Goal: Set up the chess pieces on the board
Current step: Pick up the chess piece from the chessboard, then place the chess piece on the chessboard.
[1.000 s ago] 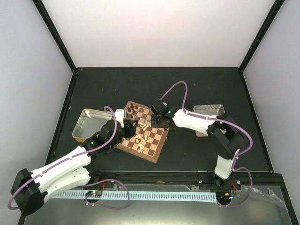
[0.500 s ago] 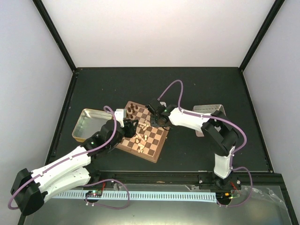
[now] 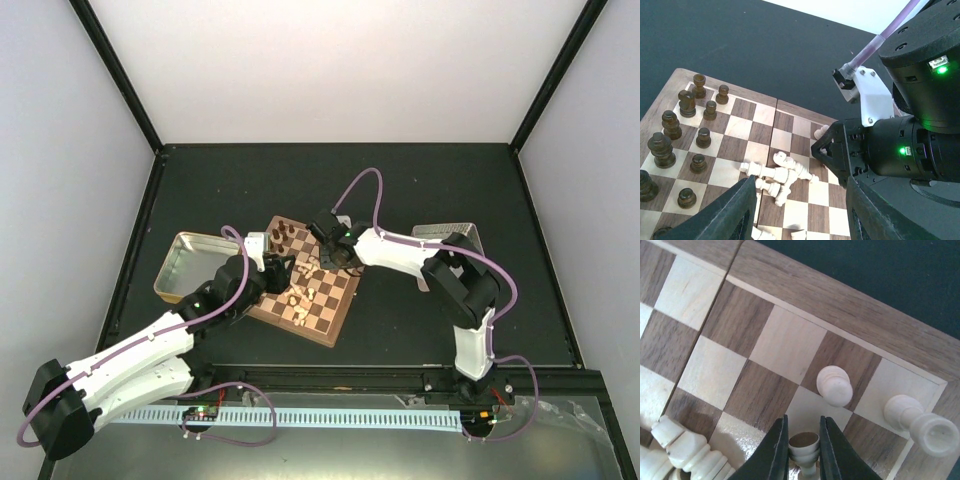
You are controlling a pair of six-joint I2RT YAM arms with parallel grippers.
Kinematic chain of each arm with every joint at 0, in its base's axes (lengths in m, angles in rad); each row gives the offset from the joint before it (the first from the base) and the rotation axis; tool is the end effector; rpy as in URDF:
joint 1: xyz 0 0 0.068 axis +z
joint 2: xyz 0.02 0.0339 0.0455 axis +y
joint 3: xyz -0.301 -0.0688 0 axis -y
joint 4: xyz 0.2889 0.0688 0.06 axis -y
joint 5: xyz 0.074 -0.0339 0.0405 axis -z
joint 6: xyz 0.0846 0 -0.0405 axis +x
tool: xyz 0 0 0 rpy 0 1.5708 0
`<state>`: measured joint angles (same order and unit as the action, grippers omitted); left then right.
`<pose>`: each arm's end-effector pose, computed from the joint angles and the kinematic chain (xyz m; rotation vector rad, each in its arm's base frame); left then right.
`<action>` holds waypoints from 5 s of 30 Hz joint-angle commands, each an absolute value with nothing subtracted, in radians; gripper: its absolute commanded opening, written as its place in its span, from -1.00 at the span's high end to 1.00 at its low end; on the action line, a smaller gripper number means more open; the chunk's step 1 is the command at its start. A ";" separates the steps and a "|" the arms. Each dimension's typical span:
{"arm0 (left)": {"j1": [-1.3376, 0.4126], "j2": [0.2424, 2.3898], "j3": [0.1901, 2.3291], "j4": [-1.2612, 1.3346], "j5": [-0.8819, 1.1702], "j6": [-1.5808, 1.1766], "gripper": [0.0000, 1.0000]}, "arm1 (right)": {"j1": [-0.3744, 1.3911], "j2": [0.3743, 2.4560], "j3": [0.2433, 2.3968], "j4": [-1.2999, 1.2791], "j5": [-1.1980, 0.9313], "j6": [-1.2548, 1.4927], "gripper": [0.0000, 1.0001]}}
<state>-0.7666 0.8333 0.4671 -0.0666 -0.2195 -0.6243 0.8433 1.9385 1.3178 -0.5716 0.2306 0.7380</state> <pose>0.1935 -0.1608 0.2232 0.0016 2.0568 -0.6672 0.3176 0.3276 0.1299 -0.0826 2.7095 0.1482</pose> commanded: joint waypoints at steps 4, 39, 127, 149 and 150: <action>-0.759 0.842 0.466 -0.035 -0.195 -0.638 -0.03 | 0.856 1.910 1.292 -0.550 0.204 0.742 0.83; -0.762 0.943 0.378 0.529 0.119 -0.505 0.36 | 0.803 1.332 0.892 0.004 -0.378 1.496 0.89; -0.765 1.501 1.043 -0.403 0.180 -0.418 0.97 | 0.495 1.085 0.822 -0.514 0.022 1.022 -0.27; -0.784 1.971 1.462 -0.714 0.015 -0.394 0.97 | 0.486 1.109 0.744 -0.494 0.002 1.011 -0.27; -0.783 1.980 1.471 -0.719 0.013 -0.392 0.97 | 0.486 1.111 0.743 -0.495 0.000 1.011 -0.27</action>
<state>-0.7803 1.9362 1.4086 -0.6613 0.0555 -0.4149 0.4919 1.1023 0.7570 -0.5022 -0.0036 1.0248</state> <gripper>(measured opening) 0.104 0.636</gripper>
